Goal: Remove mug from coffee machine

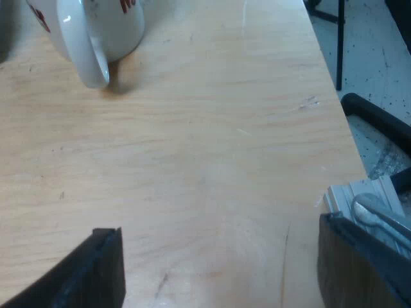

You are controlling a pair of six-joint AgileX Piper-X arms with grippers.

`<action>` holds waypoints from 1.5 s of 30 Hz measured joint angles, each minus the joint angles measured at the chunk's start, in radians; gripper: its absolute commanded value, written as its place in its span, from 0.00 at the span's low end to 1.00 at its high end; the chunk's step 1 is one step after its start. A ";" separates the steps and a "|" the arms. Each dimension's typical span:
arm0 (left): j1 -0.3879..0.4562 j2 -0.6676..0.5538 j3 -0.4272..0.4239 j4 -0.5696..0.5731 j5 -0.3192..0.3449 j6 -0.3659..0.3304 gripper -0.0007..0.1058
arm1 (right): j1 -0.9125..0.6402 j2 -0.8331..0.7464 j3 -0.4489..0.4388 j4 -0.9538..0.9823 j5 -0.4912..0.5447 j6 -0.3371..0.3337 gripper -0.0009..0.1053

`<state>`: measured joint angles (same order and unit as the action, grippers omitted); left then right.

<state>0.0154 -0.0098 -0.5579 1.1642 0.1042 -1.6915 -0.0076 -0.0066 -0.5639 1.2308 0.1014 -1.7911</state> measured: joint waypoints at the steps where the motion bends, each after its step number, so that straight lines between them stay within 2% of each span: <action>1: 0.000 0.000 0.000 0.000 0.000 0.000 0.82 | 0.000 0.000 0.000 0.001 0.000 0.000 0.62; 4: 0.000 0.000 0.000 -0.020 0.000 0.000 0.82 | 0.000 0.000 0.000 0.009 0.000 0.000 0.62; 8: 0.000 0.000 0.008 -0.107 0.002 0.000 0.82 | 0.000 0.000 0.000 -0.092 0.000 0.014 0.62; 11: 0.000 0.000 0.032 -0.121 0.002 0.000 0.82 | 0.000 0.000 0.002 -0.118 0.000 0.019 0.62; 45: 0.000 0.000 0.041 -0.124 0.002 0.000 0.82 | 0.000 0.000 0.017 -0.143 0.000 0.026 0.62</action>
<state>0.0154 -0.0098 -0.5168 1.0406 0.1064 -1.6915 -0.0076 -0.0066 -0.5468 1.0882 0.1014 -1.7652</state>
